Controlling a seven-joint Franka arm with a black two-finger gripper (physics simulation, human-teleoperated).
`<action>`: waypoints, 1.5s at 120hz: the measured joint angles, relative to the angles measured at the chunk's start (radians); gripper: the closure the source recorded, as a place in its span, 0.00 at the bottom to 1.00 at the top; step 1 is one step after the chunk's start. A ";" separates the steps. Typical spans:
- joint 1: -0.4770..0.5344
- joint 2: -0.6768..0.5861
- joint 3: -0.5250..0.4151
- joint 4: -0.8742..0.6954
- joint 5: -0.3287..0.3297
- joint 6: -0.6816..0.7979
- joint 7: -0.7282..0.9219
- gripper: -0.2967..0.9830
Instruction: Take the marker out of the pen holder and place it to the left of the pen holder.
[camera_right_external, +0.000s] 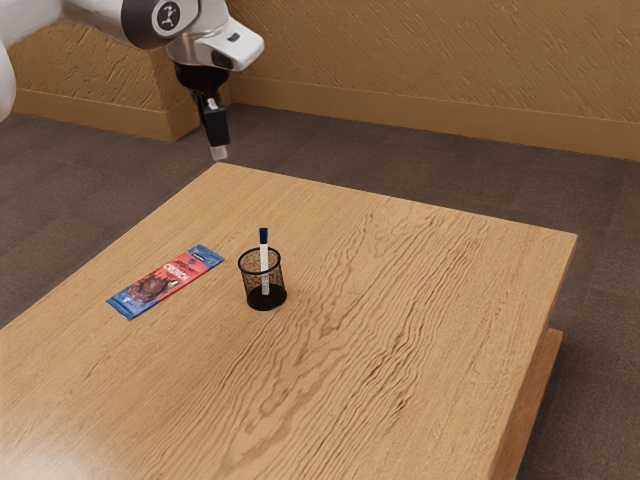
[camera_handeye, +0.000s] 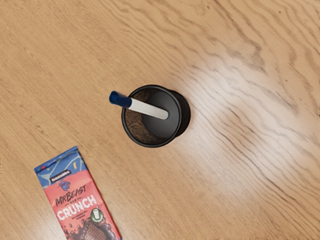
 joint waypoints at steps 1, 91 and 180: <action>0.000 0.000 0.000 0.000 0.000 0.000 0.003 0.23; -0.029 0.511 0.047 0.269 -0.125 0.016 0.097 0.23; -0.023 0.581 0.192 0.294 -0.368 0.163 -0.223 0.37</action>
